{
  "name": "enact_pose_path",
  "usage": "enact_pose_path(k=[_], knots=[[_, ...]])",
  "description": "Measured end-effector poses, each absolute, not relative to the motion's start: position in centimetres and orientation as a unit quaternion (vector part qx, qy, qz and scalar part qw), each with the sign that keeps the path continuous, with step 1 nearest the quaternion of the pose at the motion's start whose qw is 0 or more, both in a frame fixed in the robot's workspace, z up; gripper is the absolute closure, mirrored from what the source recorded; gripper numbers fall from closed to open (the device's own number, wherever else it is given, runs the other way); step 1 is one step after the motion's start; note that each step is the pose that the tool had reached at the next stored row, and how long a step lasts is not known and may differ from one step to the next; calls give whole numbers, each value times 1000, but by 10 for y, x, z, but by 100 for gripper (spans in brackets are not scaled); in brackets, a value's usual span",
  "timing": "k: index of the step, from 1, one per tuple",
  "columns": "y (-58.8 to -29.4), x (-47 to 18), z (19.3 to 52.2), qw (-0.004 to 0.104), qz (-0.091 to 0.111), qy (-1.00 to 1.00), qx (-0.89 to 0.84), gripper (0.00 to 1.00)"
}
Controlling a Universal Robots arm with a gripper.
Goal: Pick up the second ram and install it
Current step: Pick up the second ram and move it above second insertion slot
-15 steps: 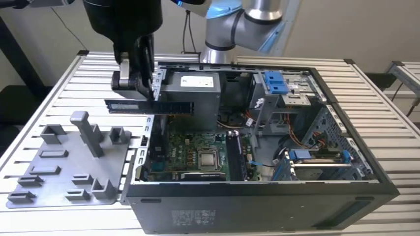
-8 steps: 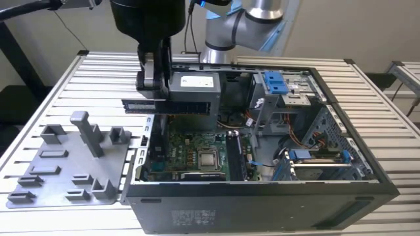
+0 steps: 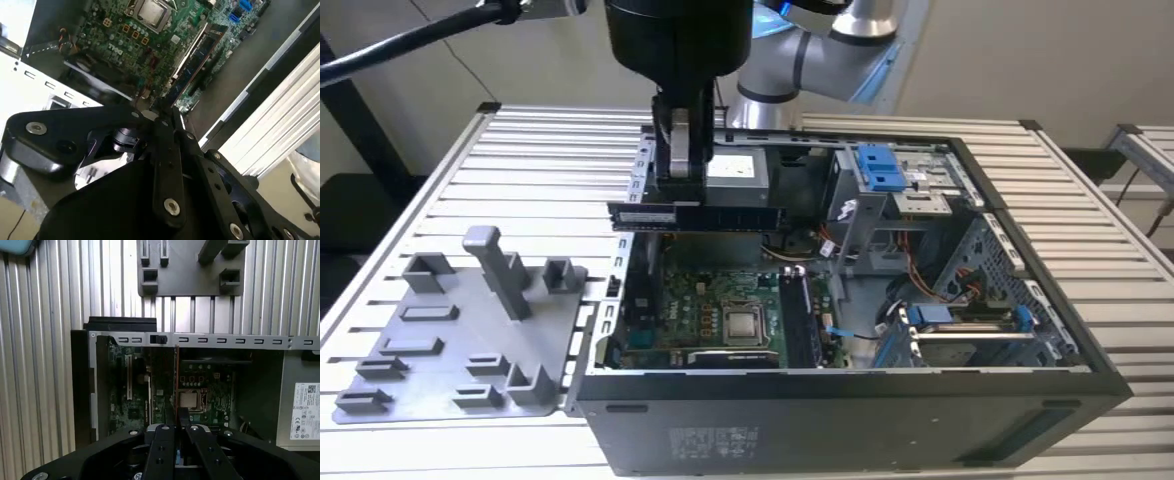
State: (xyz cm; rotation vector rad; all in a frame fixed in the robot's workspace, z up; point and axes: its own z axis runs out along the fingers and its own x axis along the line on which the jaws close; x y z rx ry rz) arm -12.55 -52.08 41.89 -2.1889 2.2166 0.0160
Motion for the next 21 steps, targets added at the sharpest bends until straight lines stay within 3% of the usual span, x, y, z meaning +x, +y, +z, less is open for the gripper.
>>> enact_pose_path(k=[21], knots=[[-521, -47, 419, 13, 5, 712, -703, 86]])
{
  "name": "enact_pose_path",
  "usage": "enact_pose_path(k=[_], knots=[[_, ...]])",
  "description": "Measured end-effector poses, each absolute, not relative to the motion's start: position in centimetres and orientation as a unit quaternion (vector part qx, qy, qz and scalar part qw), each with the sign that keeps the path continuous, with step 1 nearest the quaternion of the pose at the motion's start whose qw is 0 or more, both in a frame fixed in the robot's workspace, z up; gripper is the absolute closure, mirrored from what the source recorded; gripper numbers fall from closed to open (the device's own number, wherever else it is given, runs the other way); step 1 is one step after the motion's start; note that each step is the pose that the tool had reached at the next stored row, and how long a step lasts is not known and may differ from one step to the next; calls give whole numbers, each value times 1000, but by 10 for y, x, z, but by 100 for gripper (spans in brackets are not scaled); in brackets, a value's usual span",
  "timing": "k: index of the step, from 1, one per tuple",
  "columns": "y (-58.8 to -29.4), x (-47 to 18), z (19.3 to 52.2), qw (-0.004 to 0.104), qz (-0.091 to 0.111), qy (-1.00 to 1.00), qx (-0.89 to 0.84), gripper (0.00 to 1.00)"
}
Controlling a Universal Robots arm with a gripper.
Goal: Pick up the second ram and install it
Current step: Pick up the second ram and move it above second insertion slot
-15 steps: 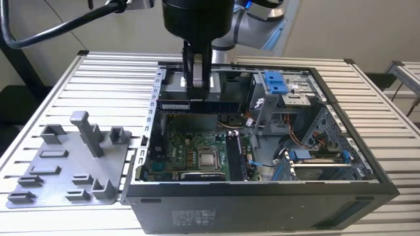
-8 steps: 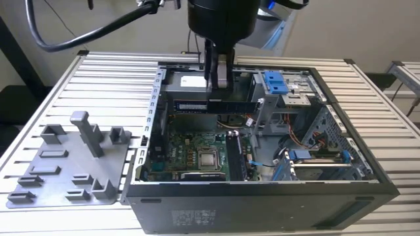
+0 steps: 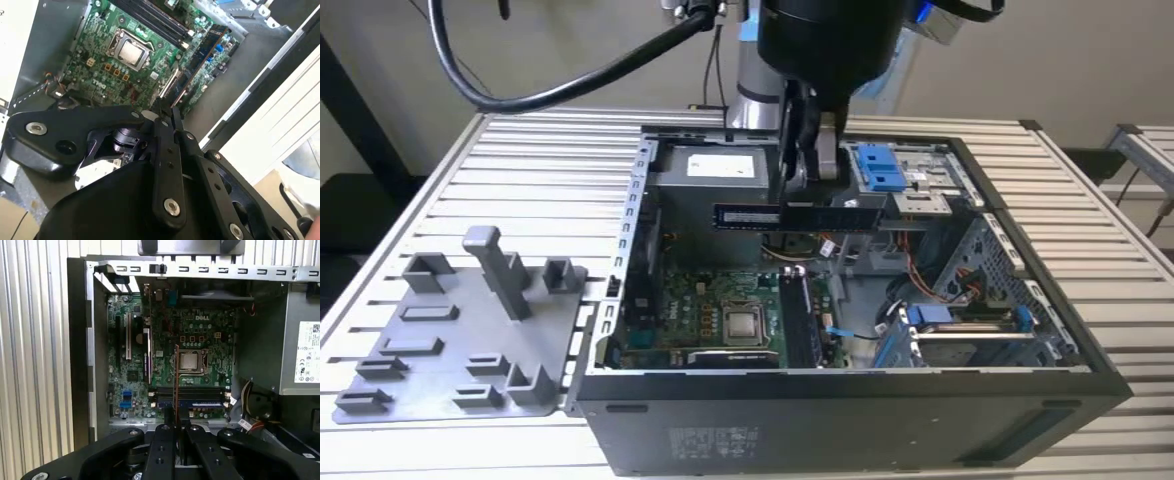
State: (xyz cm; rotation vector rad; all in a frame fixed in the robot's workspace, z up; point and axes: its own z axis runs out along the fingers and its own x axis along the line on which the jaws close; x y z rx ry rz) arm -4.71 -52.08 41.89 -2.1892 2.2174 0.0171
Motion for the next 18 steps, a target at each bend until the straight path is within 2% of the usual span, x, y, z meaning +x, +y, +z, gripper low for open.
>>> enact_pose_path(k=[18], knots=[[-521, -2, 419, 13, 6, 712, -702, 86]])
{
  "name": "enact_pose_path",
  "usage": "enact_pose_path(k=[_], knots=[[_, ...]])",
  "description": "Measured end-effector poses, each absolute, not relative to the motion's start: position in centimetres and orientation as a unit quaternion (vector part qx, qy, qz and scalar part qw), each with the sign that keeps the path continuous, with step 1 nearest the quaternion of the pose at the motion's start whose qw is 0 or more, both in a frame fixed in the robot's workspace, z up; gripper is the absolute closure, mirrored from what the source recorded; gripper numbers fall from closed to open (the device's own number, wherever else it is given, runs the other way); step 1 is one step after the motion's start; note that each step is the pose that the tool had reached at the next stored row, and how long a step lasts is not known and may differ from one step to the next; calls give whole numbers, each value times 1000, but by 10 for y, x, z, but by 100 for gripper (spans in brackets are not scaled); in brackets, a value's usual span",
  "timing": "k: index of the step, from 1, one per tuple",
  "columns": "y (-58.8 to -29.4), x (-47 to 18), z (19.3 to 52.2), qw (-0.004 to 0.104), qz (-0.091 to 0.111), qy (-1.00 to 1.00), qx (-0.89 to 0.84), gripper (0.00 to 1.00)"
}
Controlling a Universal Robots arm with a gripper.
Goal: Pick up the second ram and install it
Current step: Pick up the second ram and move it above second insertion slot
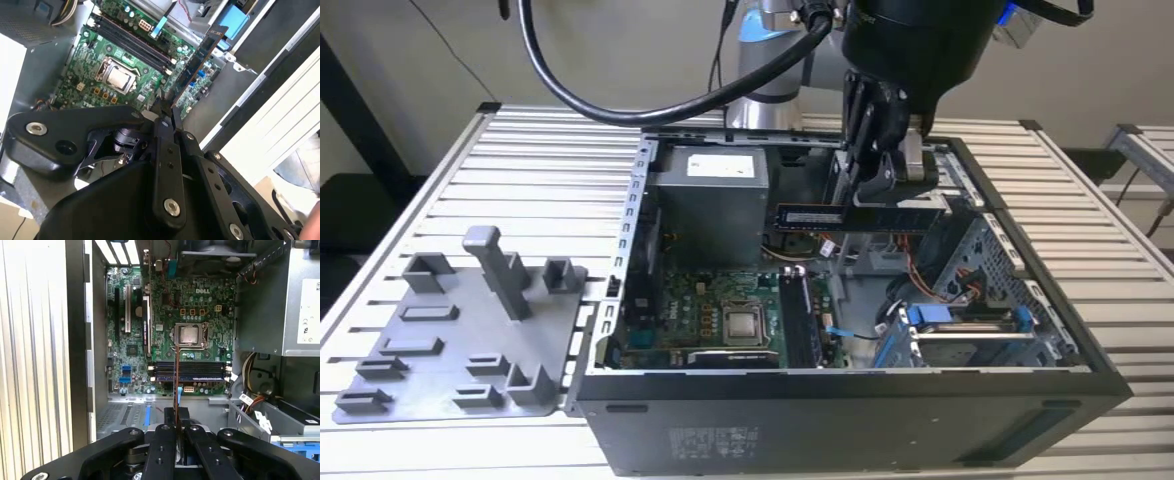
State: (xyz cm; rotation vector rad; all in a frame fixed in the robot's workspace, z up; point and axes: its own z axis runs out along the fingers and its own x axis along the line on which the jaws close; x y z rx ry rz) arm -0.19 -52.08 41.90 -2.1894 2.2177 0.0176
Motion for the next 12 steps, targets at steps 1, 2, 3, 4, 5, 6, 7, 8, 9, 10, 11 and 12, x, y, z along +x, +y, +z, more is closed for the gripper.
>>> enact_pose_path(k=[1, 2, 3, 4, 5, 6, 7, 8, 9, 10, 11, 12], knots=[[-521, -2, 419, 13, 6, 712, -703, 86], [-521, -2, 419, 13, 6, 712, -703, 86], [-521, -2, 419, 13, 6, 712, -703, 86], [-521, -2, 419, 13, 6, 712, -703, 86], [-521, -2, 419, 13, 6, 712, -703, 86], [-521, -2, 419, 13, 6, 712, -703, 86], [-521, -2, 419, 13, 6, 712, -703, 86], [-521, -2, 419, 13, 6, 712, -703, 86], [-521, -2, 419, 13, 6, 712, -703, 86], [-520, -2, 419, 13, 6, 711, -703, 86], [-519, -2, 419, 13, 6, 711, -703, 86], [-518, -2, 419, 13, 6, 712, -703, 86]])
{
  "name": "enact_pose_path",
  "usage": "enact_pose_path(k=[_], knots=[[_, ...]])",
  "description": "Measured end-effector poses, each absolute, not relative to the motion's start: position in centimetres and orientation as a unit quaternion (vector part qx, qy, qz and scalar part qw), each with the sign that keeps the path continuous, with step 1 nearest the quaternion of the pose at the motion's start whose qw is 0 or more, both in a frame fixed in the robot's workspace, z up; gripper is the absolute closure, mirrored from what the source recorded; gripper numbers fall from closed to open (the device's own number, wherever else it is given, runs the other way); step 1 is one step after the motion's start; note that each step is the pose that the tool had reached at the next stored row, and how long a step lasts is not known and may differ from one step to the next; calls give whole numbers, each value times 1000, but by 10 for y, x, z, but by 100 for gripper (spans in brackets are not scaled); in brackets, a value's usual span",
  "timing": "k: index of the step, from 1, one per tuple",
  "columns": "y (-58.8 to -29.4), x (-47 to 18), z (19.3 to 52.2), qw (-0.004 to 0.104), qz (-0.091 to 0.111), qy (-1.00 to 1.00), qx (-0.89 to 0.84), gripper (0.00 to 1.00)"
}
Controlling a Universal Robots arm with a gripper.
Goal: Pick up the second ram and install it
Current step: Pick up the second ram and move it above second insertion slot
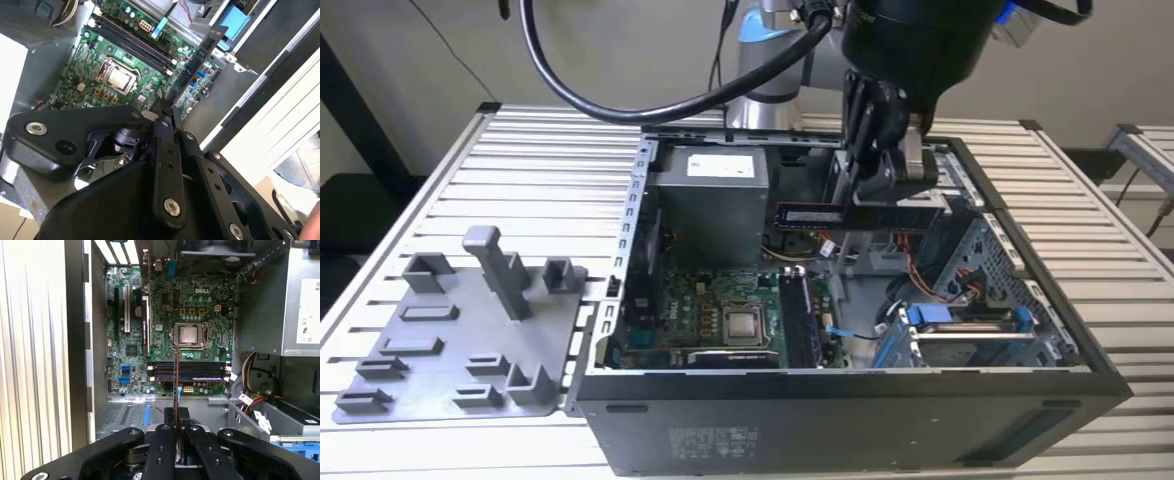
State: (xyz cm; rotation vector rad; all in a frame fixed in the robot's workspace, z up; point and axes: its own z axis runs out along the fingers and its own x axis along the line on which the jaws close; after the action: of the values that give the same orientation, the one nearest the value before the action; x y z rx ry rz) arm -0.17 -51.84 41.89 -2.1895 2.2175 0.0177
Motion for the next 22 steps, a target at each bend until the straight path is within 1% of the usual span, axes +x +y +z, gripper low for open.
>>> enact_pose_path(k=[6, 22], knots=[[-509, -2, 419, 13, 6, 712, -703, 86], [-470, -2, 419, 13, 6, 712, -703, 86]])
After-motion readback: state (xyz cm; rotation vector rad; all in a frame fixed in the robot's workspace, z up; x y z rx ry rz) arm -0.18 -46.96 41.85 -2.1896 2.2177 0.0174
